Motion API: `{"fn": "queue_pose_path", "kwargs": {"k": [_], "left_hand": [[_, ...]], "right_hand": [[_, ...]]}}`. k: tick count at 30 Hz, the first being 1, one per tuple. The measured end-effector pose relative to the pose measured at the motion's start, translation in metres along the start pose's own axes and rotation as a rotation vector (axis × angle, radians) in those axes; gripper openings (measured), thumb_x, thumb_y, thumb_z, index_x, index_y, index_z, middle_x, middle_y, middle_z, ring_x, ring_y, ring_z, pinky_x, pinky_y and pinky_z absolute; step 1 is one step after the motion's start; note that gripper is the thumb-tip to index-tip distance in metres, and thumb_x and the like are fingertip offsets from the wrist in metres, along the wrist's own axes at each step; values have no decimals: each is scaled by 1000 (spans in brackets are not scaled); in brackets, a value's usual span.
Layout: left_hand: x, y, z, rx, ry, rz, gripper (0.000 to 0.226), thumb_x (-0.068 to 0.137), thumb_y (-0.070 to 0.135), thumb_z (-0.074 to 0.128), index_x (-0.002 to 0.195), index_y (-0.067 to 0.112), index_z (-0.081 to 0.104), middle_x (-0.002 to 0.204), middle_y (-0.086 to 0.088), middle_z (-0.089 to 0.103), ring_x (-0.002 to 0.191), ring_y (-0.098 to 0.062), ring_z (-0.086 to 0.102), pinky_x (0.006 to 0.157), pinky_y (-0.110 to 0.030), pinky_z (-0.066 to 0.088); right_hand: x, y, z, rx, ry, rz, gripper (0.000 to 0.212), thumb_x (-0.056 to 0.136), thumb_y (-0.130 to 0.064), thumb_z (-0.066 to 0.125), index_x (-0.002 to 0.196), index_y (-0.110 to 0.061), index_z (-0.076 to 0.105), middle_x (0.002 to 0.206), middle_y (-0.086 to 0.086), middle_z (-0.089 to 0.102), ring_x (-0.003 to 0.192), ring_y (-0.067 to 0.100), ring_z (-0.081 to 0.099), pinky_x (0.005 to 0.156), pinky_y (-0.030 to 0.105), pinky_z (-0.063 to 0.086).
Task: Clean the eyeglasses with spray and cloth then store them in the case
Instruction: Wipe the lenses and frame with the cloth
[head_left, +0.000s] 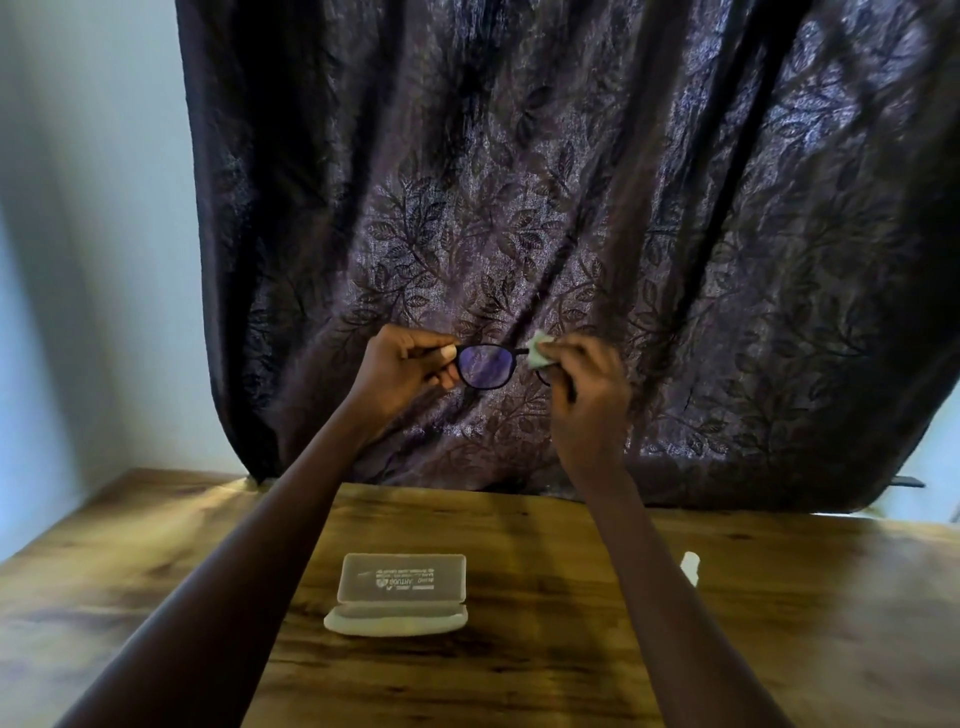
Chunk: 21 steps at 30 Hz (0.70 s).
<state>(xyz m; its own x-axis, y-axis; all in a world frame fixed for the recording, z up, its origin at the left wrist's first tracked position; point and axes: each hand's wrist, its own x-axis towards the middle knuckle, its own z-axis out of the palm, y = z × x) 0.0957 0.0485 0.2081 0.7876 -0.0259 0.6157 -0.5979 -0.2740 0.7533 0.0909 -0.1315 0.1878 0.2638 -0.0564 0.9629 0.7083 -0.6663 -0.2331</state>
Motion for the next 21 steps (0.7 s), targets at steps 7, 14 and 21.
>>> {"fn": "queue_pose_path", "kwargs": {"k": [7, 14, 21], "left_hand": [[-3, -3, -7, -1, 7, -8, 21, 86, -6, 50, 100, 2, 63, 45, 9, 62, 43, 1, 52, 47, -9, 42], [2, 6, -4, -107, 43, -10, 27, 86, -8, 47, 113, -4, 52, 45, 10, 63, 42, 1, 56, 46, -7, 43], [-1, 0, -3, -47, 27, -5, 24, 86, -7, 48, 108, -5, 56, 44, 10, 62, 41, 3, 53, 46, -7, 41]], "right_hand": [[-27, 14, -7, -9, -50, -2, 26, 65, 22, 60, 83, 7, 70, 86, 21, 66, 79, 34, 60, 72, 23, 45], [-1, 17, -9, 51, 114, 138, 15, 70, 16, 67, 83, 8, 69, 86, 23, 65, 78, 36, 63, 70, 36, 52], [-5, 15, -12, 132, 245, 266, 19, 74, 14, 60, 90, 9, 68, 90, 23, 66, 77, 19, 58, 69, 3, 42]]}}
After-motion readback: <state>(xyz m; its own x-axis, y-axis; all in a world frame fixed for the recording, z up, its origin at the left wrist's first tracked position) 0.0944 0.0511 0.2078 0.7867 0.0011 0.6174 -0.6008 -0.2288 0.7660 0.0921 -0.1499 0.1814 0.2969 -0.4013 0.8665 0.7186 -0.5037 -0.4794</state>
